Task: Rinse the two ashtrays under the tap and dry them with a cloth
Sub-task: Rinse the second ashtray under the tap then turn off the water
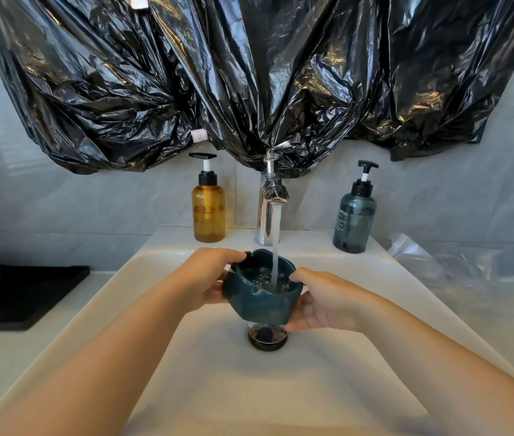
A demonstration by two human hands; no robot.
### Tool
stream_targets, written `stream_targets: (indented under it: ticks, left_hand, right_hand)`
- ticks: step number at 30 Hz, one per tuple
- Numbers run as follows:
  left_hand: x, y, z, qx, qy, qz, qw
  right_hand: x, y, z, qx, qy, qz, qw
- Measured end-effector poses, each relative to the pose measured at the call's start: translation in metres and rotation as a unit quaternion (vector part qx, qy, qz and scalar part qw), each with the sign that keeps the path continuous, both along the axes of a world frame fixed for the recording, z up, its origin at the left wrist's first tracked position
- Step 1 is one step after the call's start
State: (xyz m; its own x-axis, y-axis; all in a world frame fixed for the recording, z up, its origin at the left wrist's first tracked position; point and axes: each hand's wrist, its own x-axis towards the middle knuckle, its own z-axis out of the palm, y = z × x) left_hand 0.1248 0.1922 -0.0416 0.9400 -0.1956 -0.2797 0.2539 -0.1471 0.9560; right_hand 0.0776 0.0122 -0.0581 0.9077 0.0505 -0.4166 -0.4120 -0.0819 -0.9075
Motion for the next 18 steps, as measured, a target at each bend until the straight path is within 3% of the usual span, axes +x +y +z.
stream_targets:
  ticks: [4, 9, 18]
  left_hand:
    - [0.005, -0.003, 0.000, -0.023, -0.062, 0.049, 0.997]
    - [0.014, -0.003, -0.005, 0.040, -0.063, 0.079, 0.994]
    - [0.019, -0.001, -0.008, 0.050, -0.070, 0.094, 0.992]
  right_hand:
    - [0.006, 0.007, 0.001, 0.032, -0.044, -0.021, 0.998]
    - [0.001, -0.008, -0.002, -0.014, -0.015, -0.027, 0.999]
    - [0.001, -0.008, 0.003, 0.026, -0.010, -0.047, 0.999]
